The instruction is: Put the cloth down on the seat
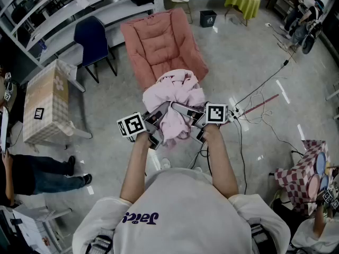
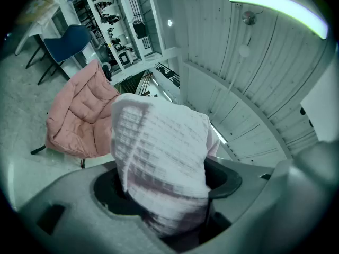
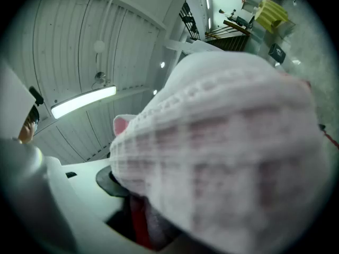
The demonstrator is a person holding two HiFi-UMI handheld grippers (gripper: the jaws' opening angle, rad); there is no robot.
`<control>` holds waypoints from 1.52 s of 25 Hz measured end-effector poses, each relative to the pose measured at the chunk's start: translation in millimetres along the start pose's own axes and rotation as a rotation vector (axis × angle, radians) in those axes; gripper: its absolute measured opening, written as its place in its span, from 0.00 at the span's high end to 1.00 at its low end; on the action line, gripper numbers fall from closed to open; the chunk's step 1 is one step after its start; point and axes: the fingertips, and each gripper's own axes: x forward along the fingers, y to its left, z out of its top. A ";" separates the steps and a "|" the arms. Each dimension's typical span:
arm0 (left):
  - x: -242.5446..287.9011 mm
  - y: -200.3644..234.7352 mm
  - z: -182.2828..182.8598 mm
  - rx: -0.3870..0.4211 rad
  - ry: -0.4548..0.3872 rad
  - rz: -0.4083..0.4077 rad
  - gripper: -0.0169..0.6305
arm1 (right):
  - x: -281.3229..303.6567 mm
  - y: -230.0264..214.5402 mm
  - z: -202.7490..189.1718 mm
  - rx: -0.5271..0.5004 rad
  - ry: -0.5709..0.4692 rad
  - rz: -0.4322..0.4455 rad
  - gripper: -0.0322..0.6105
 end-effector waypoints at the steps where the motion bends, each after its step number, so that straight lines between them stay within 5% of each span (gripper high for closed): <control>1: -0.7 0.7 -0.5 -0.001 0.002 0.000 0.45 | 0.4 0.2 -0.7 -0.005 -0.001 0.001 0.45; 21: -30.5 29.8 15.8 -0.044 0.081 -0.016 0.45 | 40.7 -2.6 -18.9 -0.028 -0.027 -0.054 0.45; 26: -49.1 55.6 41.7 -0.056 0.071 -0.019 0.45 | 68.5 -28.2 -31.3 0.070 -0.025 -0.189 0.45; 30: -50.9 68.6 52.4 -0.066 0.053 -0.015 0.45 | 92.0 -25.2 -23.6 0.019 -0.014 -0.102 0.45; 38: -25.5 89.5 62.9 -0.075 0.061 0.024 0.45 | 92.9 -56.0 -3.0 0.046 -0.045 -0.144 0.44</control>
